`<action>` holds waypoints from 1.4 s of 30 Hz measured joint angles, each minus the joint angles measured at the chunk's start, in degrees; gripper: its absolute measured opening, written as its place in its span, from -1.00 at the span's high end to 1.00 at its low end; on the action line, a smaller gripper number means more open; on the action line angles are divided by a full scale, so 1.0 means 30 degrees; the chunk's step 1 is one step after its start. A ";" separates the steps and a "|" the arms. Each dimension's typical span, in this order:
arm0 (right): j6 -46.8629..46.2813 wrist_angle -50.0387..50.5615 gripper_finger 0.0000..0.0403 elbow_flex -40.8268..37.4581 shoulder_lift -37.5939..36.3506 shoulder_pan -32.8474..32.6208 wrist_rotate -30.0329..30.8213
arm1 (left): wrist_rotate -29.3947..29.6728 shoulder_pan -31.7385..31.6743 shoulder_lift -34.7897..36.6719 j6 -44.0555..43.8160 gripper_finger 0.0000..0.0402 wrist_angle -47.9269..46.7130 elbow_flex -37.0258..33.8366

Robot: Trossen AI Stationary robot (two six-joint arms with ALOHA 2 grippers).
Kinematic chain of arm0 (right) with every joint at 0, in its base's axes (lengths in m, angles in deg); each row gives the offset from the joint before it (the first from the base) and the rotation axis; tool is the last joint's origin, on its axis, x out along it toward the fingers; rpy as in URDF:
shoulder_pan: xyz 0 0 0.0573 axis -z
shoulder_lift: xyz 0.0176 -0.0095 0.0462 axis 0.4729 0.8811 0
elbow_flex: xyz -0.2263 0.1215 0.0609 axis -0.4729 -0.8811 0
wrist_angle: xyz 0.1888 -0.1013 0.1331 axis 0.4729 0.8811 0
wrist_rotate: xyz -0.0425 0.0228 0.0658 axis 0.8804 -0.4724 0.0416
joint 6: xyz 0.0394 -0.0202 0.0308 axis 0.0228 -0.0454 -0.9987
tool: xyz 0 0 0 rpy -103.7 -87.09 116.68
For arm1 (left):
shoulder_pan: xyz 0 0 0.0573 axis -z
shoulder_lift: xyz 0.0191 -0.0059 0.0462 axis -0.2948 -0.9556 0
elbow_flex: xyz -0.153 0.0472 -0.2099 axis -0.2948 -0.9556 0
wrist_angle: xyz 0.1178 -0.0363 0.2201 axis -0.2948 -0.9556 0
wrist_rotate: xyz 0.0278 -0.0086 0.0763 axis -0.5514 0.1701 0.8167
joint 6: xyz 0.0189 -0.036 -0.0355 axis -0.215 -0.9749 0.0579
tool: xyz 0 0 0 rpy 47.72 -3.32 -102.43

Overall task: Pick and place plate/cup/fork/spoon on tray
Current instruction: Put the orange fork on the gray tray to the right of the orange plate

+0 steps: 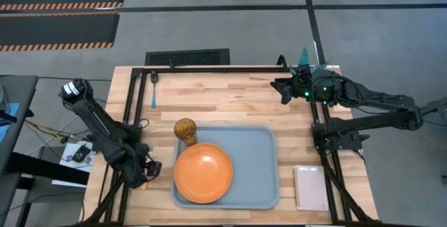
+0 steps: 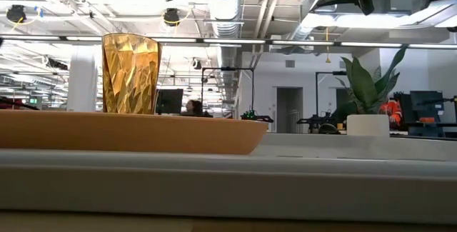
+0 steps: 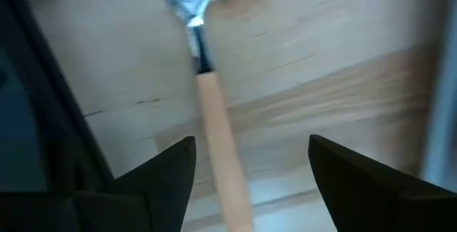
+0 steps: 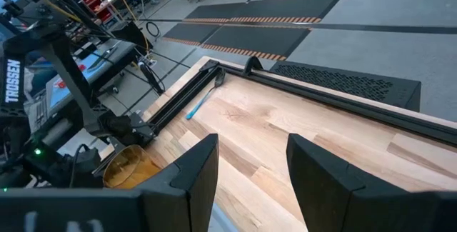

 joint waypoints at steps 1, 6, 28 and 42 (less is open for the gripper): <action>0.0000 0.0000 0.06 0.0000 0.0000 -0.0003 0.0000 | -0.0061 0.0190 -0.0261 -0.0161 -0.26 0.0054 -0.0060; -0.0003 0.0000 0.06 0.0000 0.0000 0.0004 0.0000 | -0.0488 0.0453 -0.1667 -0.0195 -0.21 0.0311 -0.0074; -0.0171 -0.0087 0.06 -0.0007 0.0000 0.0004 0.0007 | -0.0591 0.0200 -0.3218 0.0395 0.84 0.0982 0.0138; -0.0164 -0.0005 0.06 -0.0005 0.0000 0.0004 0.0002 | 0.0454 0.0070 -0.1671 0.0264 0.84 0.0253 0.3496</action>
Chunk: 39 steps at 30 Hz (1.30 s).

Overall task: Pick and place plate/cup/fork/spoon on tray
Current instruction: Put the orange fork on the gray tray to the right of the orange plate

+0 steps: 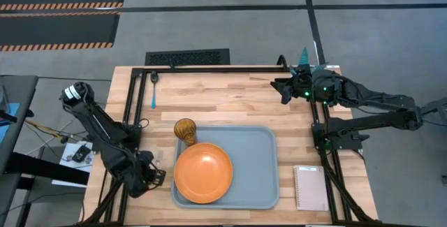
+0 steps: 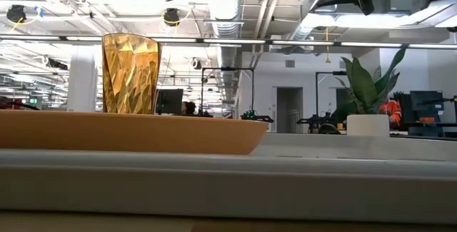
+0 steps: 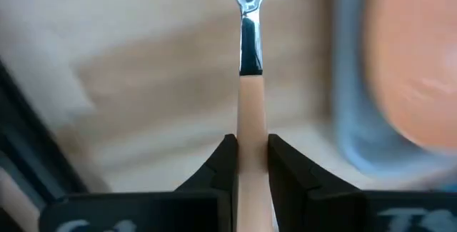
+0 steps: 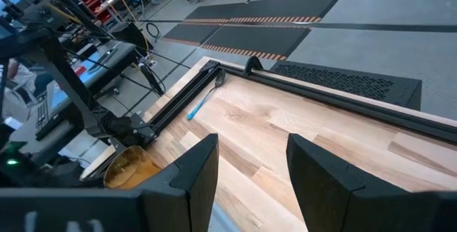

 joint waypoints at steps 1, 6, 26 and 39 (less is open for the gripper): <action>0.0021 -0.0002 0.06 -0.0002 0.0000 0.0000 0.0001 | 0.0278 0.0000 0.0000 0.0048 0.84 0.0015 0.0561; 0.0153 -0.0002 0.06 -0.0002 0.0000 0.0000 0.0005 | 0.2381 -0.0015 -0.0059 0.0729 0.84 0.0308 0.3390; 0.0168 0.0796 0.06 -0.0002 0.0000 -0.0007 -0.0060 | 0.4424 -0.6762 -0.2933 1.0322 0.83 0.4873 0.8987; 0.0153 0.1017 0.06 -0.0002 -0.0263 -0.0007 -0.0069 | 0.3511 -1.1654 -0.8240 1.5097 0.81 0.4800 1.3743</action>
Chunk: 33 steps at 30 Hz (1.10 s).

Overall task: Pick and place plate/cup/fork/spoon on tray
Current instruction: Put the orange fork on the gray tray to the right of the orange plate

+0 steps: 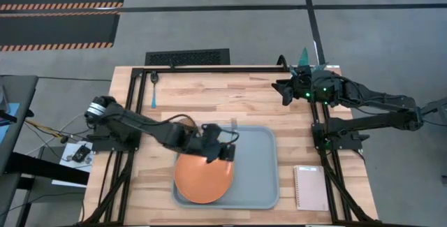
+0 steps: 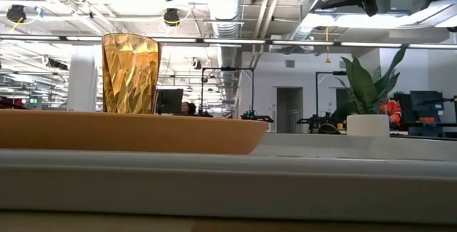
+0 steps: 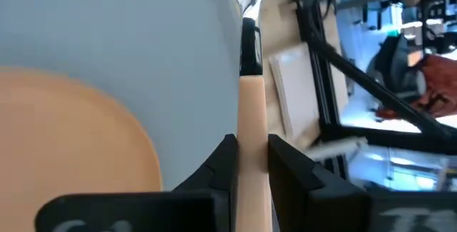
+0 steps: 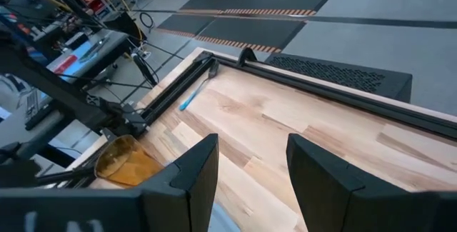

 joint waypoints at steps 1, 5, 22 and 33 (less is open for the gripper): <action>0.0000 0.0114 0.06 -0.0007 -0.0055 0.0000 -0.0010 | -0.0002 -0.0247 -0.0311 0.0368 0.80 0.0027 0.0185; -0.0003 0.0191 0.06 -0.0015 -0.0582 0.0000 -0.0016 | -0.0205 -0.1029 -0.1398 0.1414 0.80 0.0100 0.0731; -0.1270 0.2262 0.06 0.0000 -0.4360 0.0000 0.0044 | -0.0762 -0.1670 -0.3877 0.2155 0.80 0.3201 0.0778; -0.2076 0.4460 0.06 -0.0003 -0.4422 -0.0179 0.0028 | 0.1925 -0.0169 -0.4818 -0.0873 0.80 0.3389 0.0824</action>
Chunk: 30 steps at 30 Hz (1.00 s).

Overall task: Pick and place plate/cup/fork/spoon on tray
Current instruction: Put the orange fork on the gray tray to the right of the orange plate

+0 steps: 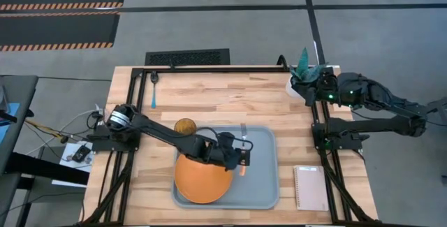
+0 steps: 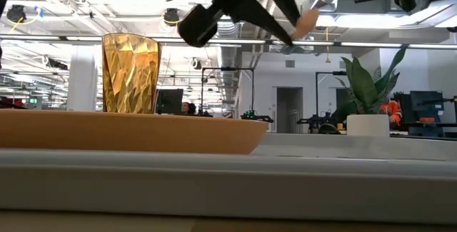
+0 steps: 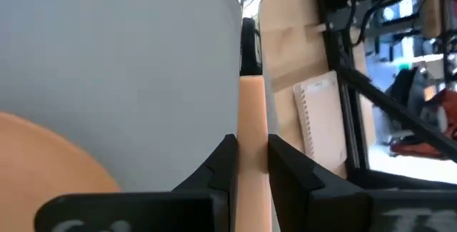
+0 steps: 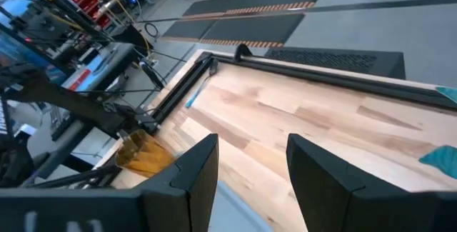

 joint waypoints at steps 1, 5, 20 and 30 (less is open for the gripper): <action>0.0014 0.0021 0.06 0.0003 -0.0006 0.0004 0.0009 | 0.0056 0.0094 -0.0285 -0.0280 0.80 0.0061 0.0249; 0.0135 0.0036 0.06 0.0003 0.0015 0.0004 0.0002 | 0.0043 0.0261 -0.1671 -0.0234 0.81 -0.1977 0.2187; 0.1129 0.0437 0.06 0.0011 -0.0124 0.0011 -0.0049 | -0.1377 0.0571 -0.7008 -0.1159 0.82 -0.7451 0.9322; 0.1140 0.0561 0.06 0.0011 -0.0131 0.0018 -0.0320 | -0.1169 0.1005 -0.8043 -0.1911 0.80 -0.9713 1.0607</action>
